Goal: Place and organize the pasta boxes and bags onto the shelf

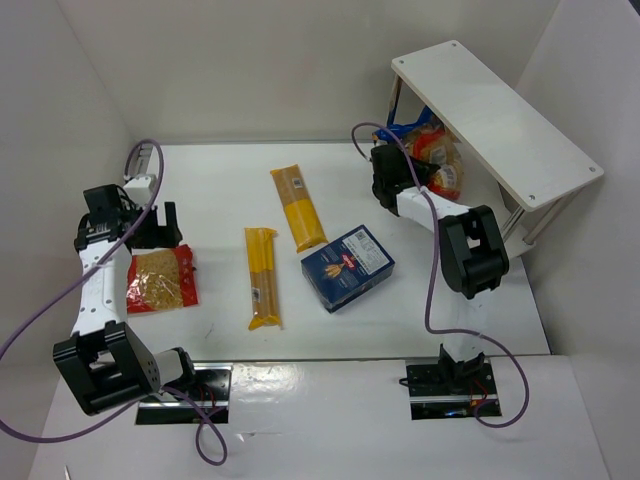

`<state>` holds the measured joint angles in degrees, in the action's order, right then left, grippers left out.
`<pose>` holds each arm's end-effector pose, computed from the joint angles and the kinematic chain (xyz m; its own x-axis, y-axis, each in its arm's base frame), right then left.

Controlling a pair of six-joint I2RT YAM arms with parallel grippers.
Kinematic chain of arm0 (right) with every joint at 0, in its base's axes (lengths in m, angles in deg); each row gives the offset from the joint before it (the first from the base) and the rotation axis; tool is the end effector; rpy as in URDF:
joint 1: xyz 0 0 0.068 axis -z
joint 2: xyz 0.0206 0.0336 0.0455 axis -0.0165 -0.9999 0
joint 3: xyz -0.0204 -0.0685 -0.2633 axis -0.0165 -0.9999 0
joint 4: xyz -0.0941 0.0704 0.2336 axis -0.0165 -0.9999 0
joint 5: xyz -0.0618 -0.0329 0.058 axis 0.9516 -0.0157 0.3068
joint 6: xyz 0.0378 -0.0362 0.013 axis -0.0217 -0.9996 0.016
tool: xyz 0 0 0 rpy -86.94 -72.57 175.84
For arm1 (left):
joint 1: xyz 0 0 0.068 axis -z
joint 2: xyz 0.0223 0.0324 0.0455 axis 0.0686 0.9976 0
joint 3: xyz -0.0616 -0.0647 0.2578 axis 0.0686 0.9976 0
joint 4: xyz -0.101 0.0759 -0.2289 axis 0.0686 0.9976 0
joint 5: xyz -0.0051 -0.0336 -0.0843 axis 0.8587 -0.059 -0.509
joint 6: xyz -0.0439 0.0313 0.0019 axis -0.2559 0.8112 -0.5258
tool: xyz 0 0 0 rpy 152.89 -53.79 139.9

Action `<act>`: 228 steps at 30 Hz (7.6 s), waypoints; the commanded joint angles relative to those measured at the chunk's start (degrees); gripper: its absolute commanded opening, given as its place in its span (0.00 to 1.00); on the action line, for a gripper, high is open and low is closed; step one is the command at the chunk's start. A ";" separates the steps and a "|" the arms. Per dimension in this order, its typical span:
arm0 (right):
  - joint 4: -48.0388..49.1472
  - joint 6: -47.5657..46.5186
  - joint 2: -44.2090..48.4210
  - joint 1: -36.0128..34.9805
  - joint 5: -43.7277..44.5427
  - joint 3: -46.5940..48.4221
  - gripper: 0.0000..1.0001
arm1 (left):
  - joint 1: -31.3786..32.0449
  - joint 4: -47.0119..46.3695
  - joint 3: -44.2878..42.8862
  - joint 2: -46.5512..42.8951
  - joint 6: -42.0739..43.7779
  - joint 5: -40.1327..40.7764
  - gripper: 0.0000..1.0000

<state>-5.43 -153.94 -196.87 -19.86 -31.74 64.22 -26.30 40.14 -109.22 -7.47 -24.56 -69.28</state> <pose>0.4182 0.1117 0.2247 -0.6681 -0.7440 0.0085 -0.2077 0.1755 -0.9623 0.2442 0.0893 0.2947 -0.6629 -0.0890 -0.7434 -0.0535 0.9960 -0.0716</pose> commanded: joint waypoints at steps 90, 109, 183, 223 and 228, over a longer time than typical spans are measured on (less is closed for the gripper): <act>-30.91 27.14 -7.78 3.98 -39.46 19.34 0.00 | -5.23 0.55 0.58 -5.37 -0.48 -2.94 1.00; -28.00 25.55 -8.31 8.63 -32.07 21.09 0.00 | -5.23 0.55 0.58 -5.37 -0.48 -2.94 1.00; -50.15 37.51 10.85 -7.80 -88.85 7.91 1.00 | -5.23 -1.64 2.69 -5.73 -1.01 3.57 1.00; -50.15 35.92 9.27 -7.80 -91.49 8.44 1.00 | -7.34 -1.12 2.69 -6.25 -1.01 4.10 1.00; -50.15 35.92 9.27 -7.80 -91.49 8.44 1.00 | -7.86 -1.12 2.69 -6.25 -1.01 3.57 1.00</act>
<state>-56.64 -117.50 -188.32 -27.93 -121.46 71.36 -33.41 40.03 -106.88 -13.17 -24.71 -65.06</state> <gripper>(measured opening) 0.997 1.000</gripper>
